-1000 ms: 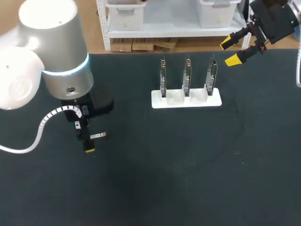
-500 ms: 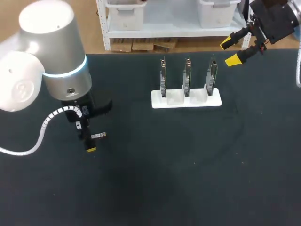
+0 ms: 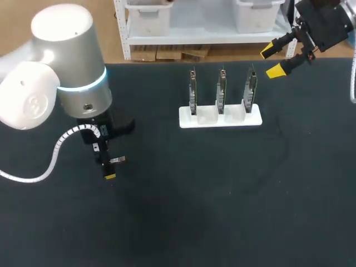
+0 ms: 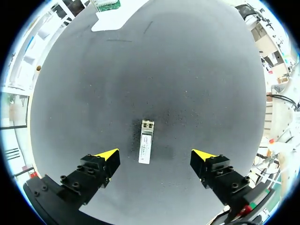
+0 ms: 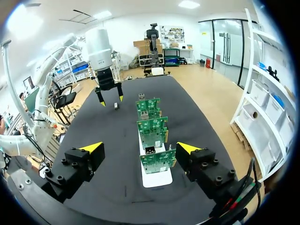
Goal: Pick up the optical module with the left hand, and insert it into the network port with the right hand.
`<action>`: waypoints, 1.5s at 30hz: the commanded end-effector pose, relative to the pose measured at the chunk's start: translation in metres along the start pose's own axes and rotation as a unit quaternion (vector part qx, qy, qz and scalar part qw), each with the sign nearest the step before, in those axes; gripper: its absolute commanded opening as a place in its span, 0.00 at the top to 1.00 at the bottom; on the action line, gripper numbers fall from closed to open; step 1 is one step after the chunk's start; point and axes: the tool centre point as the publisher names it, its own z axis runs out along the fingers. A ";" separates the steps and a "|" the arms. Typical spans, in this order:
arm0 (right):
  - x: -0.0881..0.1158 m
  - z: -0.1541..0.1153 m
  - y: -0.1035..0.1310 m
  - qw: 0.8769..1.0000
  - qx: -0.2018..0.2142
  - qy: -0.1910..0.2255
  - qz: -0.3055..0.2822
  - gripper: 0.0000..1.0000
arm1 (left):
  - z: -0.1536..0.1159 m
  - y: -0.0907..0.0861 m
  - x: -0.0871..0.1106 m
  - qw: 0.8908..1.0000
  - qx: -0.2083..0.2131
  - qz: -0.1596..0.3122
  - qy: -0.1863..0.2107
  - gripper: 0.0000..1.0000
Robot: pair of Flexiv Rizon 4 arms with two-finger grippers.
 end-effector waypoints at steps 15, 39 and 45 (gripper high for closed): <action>0.000 0.000 0.002 1.000 0.002 0.000 0.000 0.00 | 0.006 0.004 0.002 1.000 0.002 -0.006 -0.010 0.00; 0.000 0.000 0.002 1.000 0.002 0.000 0.000 0.00 | 0.013 0.003 -0.001 1.000 0.002 -0.006 -0.009 0.00; 0.000 0.000 0.002 1.000 0.002 0.000 0.000 0.00 | 0.015 0.002 -0.001 1.000 -0.001 -0.010 -0.003 0.00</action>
